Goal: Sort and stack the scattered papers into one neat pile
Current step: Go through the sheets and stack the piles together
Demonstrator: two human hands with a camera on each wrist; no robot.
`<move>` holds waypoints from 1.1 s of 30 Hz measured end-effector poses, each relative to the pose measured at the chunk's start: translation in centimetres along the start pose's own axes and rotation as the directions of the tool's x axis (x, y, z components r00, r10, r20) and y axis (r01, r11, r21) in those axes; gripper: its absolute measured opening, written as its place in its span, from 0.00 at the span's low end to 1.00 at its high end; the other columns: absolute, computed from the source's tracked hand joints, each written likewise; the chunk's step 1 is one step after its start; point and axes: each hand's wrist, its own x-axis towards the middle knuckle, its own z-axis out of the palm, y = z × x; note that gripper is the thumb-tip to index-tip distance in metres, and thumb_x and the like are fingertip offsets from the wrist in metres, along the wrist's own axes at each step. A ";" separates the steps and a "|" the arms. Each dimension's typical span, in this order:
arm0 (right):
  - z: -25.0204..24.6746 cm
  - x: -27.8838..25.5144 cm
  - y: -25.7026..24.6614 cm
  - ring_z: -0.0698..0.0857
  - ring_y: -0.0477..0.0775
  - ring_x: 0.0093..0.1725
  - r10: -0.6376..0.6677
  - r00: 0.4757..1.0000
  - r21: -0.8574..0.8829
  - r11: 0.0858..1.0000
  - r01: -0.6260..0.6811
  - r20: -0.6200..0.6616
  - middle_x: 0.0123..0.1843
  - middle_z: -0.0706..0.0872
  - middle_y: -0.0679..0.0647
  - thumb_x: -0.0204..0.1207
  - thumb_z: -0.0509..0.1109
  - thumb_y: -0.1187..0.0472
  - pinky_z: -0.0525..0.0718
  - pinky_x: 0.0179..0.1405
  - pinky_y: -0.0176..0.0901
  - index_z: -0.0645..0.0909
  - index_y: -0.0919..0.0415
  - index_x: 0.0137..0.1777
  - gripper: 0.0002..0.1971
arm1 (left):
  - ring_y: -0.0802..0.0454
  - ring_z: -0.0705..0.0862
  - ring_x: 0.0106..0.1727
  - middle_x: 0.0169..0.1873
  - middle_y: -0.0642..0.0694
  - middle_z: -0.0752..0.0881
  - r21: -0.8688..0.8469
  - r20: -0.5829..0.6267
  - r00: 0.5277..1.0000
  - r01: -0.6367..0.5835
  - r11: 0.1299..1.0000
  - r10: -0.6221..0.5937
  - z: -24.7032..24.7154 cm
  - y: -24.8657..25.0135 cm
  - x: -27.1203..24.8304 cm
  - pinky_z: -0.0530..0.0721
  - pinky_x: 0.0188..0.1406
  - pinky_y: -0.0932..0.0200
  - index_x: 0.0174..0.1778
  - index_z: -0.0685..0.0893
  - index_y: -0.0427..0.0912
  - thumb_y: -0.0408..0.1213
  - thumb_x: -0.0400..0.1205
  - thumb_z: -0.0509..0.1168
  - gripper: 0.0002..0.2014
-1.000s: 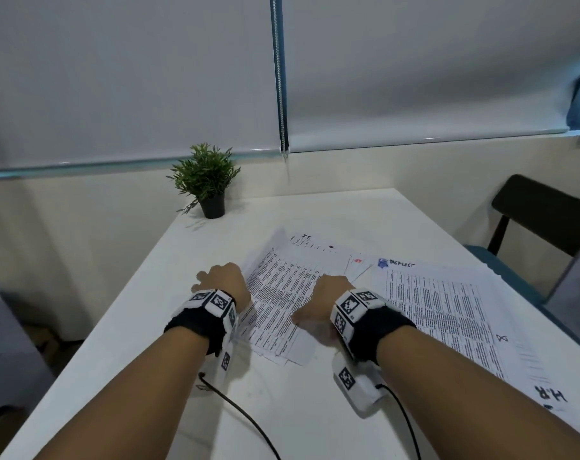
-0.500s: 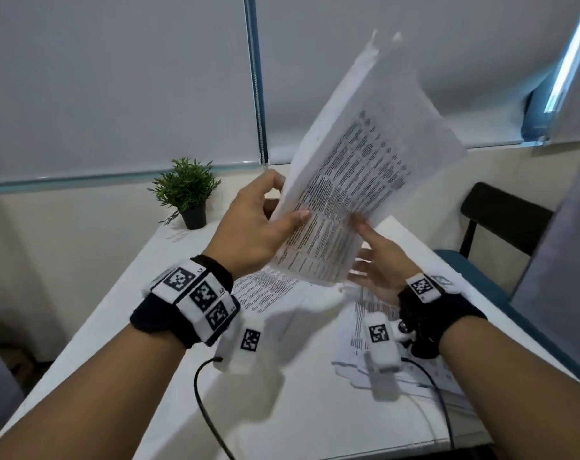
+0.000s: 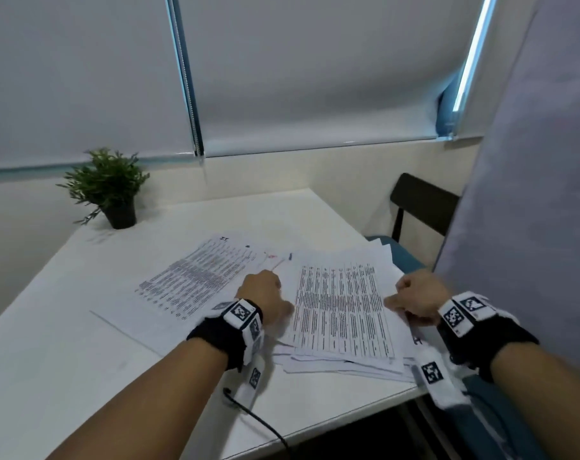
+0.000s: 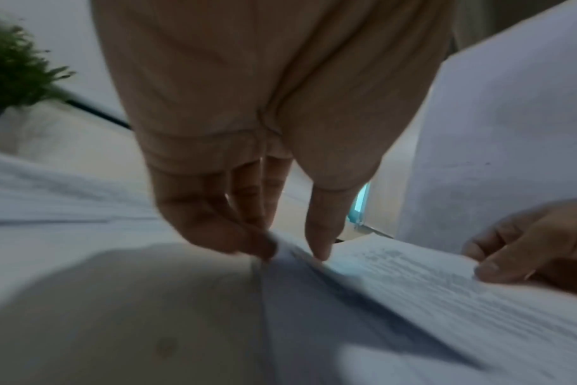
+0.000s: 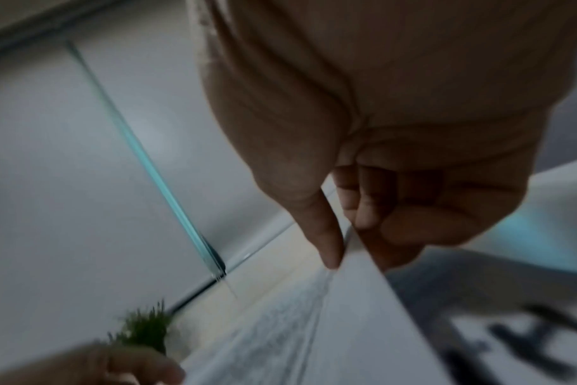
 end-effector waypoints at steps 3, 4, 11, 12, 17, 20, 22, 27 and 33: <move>-0.5 -0.1 -0.8 0.81 0.52 0.32 0.004 0.990 -0.203 0.979 -0.033 -0.143 0.35 0.84 0.54 0.74 0.79 0.49 0.71 0.24 0.37 0.83 0.63 0.44 0.16 | 0.43 0.85 0.57 0.60 0.39 0.82 0.103 -0.029 1.000 0.014 0.995 -0.011 -2.4 -1.2 0.2 0.83 0.49 0.55 0.64 0.82 0.43 0.48 0.80 0.72 0.20; -0.8 -0.4 -1.7 0.81 0.53 0.35 -0.034 0.984 -0.235 0.972 -0.008 -0.175 0.39 0.85 0.55 0.75 0.78 0.48 0.70 0.25 0.38 0.83 0.63 0.47 0.17 | 0.44 0.84 0.51 0.55 0.40 0.81 0.143 -0.019 0.999 0.031 0.989 -0.029 -3.7 -2.2 0.4 0.79 0.42 0.57 0.57 0.82 0.45 0.49 0.79 0.71 0.16; 1.8 -2.1 -13.0 0.87 0.56 0.30 -0.305 0.952 -0.037 0.951 0.306 0.032 0.36 0.93 0.61 0.77 0.76 0.42 0.83 0.33 0.42 0.85 0.67 0.39 0.24 | 0.43 0.81 0.55 0.55 0.42 0.83 0.330 -0.027 0.963 0.261 0.907 -0.267 -11.0 -11.7 1.2 0.76 0.53 0.57 0.54 0.81 0.40 0.55 0.80 0.67 0.20; 3.1 -2.1 -14.5 0.87 0.56 0.28 -0.310 0.946 0.038 0.951 0.308 0.093 0.33 0.92 0.61 0.77 0.76 0.42 0.86 0.34 0.43 0.82 0.65 0.36 0.24 | 0.42 0.81 0.65 0.66 0.40 0.83 0.344 -0.027 0.956 0.283 0.895 -0.292 -10.9 -13.0 1.3 0.77 0.62 0.56 0.65 0.82 0.39 0.55 0.82 0.65 0.25; 9.9 -1.8 -20.5 0.92 0.62 0.31 -0.268 0.924 0.284 0.940 0.188 0.274 0.39 0.92 0.64 0.72 0.82 0.47 0.94 0.51 0.63 0.84 0.69 0.49 0.23 | 0.45 0.74 0.79 0.78 0.46 0.76 0.271 0.067 0.945 0.291 0.918 -0.319 -9.4 -14.9 0.3 0.72 0.71 0.57 0.80 0.72 0.49 0.59 0.80 0.65 0.33; 12.0 -1.6 -22.5 0.86 0.57 0.29 -0.291 0.908 0.169 0.953 0.250 0.301 0.33 0.84 0.57 0.75 0.80 0.46 0.93 0.43 0.51 0.76 0.61 0.39 0.21 | 0.43 0.74 0.78 0.79 0.44 0.75 0.290 0.033 0.947 0.297 0.910 -0.319 -9.9 -15.1 0.6 0.74 0.72 0.53 0.80 0.71 0.47 0.63 0.78 0.66 0.37; 12.7 -2.0 -23.2 0.83 0.54 0.31 -0.325 0.899 0.015 0.942 0.336 0.293 0.35 0.84 0.54 0.76 0.77 0.43 0.84 0.34 0.40 0.77 0.59 0.40 0.20 | 0.43 0.75 0.78 0.79 0.43 0.75 0.268 0.018 0.942 0.319 0.909 -0.336 -10.2 -15.8 0.9 0.74 0.74 0.52 0.81 0.72 0.44 0.64 0.79 0.67 0.39; 15.1 -2.3 -24.3 0.76 0.48 0.24 -0.390 0.890 -0.194 0.878 0.437 0.237 0.28 0.79 0.50 0.72 0.81 0.48 0.72 0.19 0.35 0.76 0.57 0.30 0.20 | 0.42 0.81 0.65 0.66 0.44 0.83 0.289 -0.012 0.938 0.336 0.896 -0.348 -9.0 -17.0 1.3 0.81 0.64 0.50 0.66 0.82 0.46 0.68 0.66 0.71 0.38; 16.6 -2.8 -24.5 0.79 0.50 0.25 -0.456 0.857 -0.315 0.798 0.513 0.240 0.30 0.80 0.50 0.70 0.80 0.55 0.75 0.21 0.33 0.78 0.58 0.31 0.14 | 0.46 0.83 0.44 0.40 0.45 0.84 0.255 -0.068 0.925 0.377 0.890 -0.373 -9.2 -16.5 1.6 0.81 0.40 0.59 0.47 0.82 0.41 0.47 0.70 0.80 0.19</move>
